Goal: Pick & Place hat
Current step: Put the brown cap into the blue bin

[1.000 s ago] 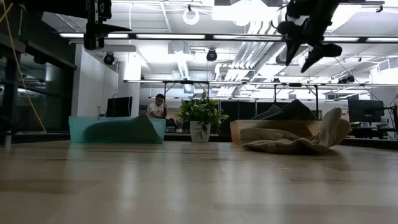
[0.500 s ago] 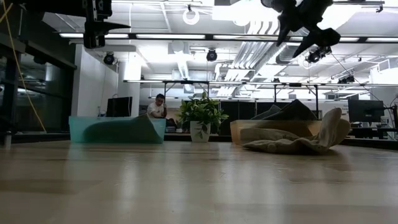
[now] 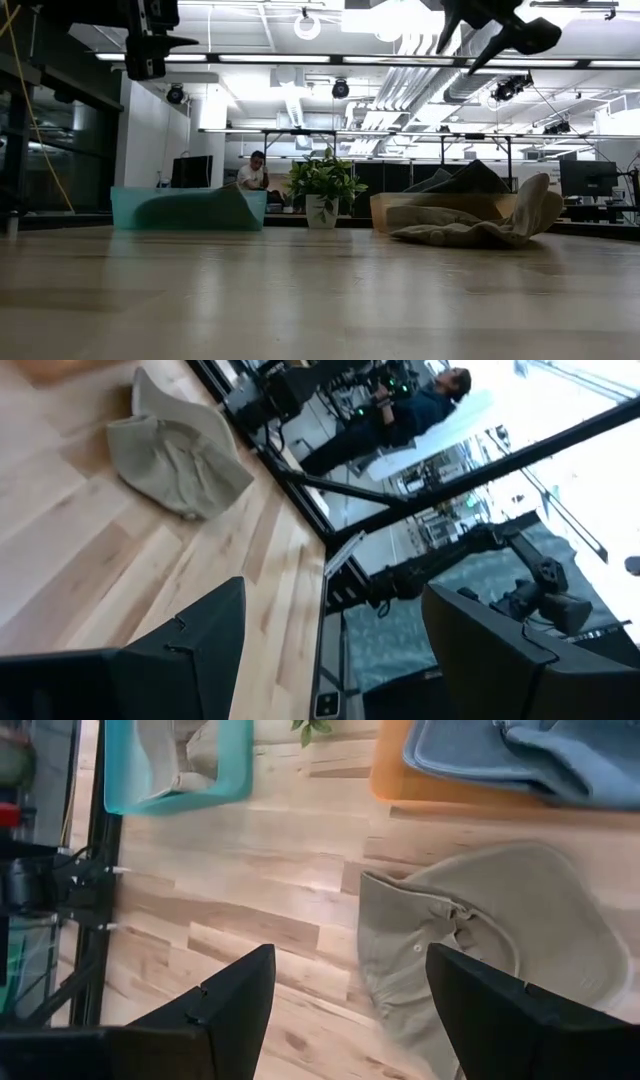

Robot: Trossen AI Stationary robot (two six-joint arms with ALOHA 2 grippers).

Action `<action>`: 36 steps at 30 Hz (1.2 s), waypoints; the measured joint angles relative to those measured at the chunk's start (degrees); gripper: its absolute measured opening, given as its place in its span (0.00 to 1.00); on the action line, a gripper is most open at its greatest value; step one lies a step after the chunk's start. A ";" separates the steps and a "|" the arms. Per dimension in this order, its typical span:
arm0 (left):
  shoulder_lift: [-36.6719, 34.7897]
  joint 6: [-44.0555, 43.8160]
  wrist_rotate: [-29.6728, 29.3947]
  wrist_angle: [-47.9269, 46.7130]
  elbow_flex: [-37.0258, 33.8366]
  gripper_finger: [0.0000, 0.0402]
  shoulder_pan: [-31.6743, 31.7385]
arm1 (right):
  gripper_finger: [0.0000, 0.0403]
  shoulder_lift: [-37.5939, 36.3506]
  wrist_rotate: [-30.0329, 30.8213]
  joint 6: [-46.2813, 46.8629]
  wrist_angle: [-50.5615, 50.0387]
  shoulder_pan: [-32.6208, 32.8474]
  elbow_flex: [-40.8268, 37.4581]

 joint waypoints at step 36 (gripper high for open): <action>-0.02 3.82 7.70 -4.68 0.00 0.66 -0.02 | 0.63 28.96 -7.31 -51.34 -9.05 26.61 -0.04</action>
